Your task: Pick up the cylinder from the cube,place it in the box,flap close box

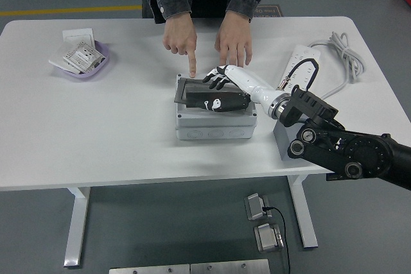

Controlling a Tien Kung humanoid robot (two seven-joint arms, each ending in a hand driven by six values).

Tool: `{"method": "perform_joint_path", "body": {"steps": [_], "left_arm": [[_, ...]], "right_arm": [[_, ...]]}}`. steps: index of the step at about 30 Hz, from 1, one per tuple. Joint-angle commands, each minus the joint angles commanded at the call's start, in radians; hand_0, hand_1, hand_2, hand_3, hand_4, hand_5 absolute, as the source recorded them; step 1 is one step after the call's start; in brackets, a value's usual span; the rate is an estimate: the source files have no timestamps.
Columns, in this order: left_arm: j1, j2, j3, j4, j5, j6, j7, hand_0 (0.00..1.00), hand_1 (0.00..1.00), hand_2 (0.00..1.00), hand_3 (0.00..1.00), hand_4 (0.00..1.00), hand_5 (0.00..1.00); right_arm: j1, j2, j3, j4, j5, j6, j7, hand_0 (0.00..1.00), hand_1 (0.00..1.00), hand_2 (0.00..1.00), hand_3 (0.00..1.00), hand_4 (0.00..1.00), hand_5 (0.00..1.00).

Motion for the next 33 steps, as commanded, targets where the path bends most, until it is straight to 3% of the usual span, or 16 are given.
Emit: {"method": "perform_joint_path", "body": {"steps": [7,20,28,33], "left_arm": [[0.003,-0.003,-0.005,-0.001,0.005,0.0,0.001,0.629,0.651,0.604,0.626,0.632,0.15],[0.013,-0.007,0.029,0.005,-0.028,-0.001,0.002,0.629,0.65,0.604,0.625,0.629,0.146],[0.014,-0.009,0.025,0.007,-0.025,-0.002,0.002,0.629,0.65,0.603,0.625,0.628,0.146],[0.021,-0.01,0.008,0.009,-0.016,-0.003,0.002,0.629,0.65,0.603,0.625,0.628,0.146]], "right_arm": [[-0.026,-0.018,0.038,0.017,-0.028,0.013,-0.006,0.743,0.616,0.625,0.719,0.939,0.565],[-0.097,-0.085,0.27,0.029,-0.225,0.078,-0.042,0.742,0.603,0.623,0.718,0.942,0.574],[-0.25,-0.096,0.499,0.093,-0.38,0.087,-0.06,0.738,0.594,0.615,0.713,0.943,0.577],[-0.359,-0.059,0.663,0.138,-0.33,0.07,-0.016,0.735,0.592,0.615,0.709,0.947,0.588]]}}
